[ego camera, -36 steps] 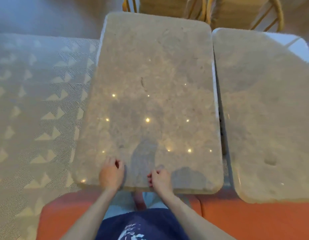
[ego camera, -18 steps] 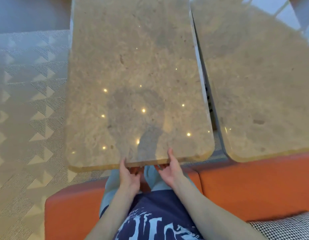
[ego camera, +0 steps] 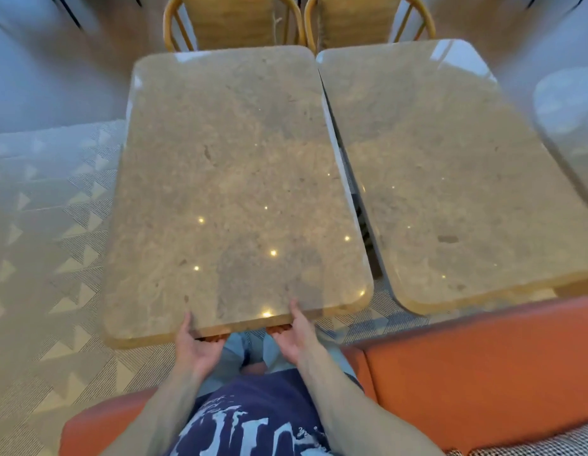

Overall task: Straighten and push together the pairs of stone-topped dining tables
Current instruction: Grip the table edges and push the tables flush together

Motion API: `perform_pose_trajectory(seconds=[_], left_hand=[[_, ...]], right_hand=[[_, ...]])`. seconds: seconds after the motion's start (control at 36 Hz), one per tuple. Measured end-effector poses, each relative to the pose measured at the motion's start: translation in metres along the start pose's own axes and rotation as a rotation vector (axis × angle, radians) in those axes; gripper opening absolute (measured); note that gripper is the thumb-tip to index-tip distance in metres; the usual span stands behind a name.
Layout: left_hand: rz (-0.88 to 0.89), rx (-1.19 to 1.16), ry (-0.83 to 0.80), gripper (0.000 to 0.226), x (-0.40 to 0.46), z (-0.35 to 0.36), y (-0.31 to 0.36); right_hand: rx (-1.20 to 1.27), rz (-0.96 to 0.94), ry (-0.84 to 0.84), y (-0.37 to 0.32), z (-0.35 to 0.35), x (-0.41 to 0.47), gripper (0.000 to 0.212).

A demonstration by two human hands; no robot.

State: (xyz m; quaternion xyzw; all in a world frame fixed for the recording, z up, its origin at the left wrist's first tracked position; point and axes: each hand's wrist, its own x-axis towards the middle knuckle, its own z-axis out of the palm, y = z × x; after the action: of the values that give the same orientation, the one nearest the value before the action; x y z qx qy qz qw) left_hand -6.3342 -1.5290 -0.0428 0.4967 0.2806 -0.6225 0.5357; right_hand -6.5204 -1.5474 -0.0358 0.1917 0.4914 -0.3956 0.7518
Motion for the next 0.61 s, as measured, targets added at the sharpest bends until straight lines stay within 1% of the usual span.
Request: perform_pose_trajectory(seconds=[0.14,0.33,0.61], left_hand=[[0.002,0.057,-0.002,0.065,-0.004,-0.004,-0.009],[0.002,0.07,0.004,0.062,-0.003,-0.011,-0.021],[0.003,0.019,-0.002,0.076,-0.005,-0.012,-0.03]], right_hand=[[-0.017,-0.03,-0.029,0.001,-0.01,-0.001,0.051],[-0.101,-0.077,-0.012,0.004,-0.029,0.006,0.055],[-0.116,-0.096,-0.011,0.0,-0.04,0.001,0.053]])
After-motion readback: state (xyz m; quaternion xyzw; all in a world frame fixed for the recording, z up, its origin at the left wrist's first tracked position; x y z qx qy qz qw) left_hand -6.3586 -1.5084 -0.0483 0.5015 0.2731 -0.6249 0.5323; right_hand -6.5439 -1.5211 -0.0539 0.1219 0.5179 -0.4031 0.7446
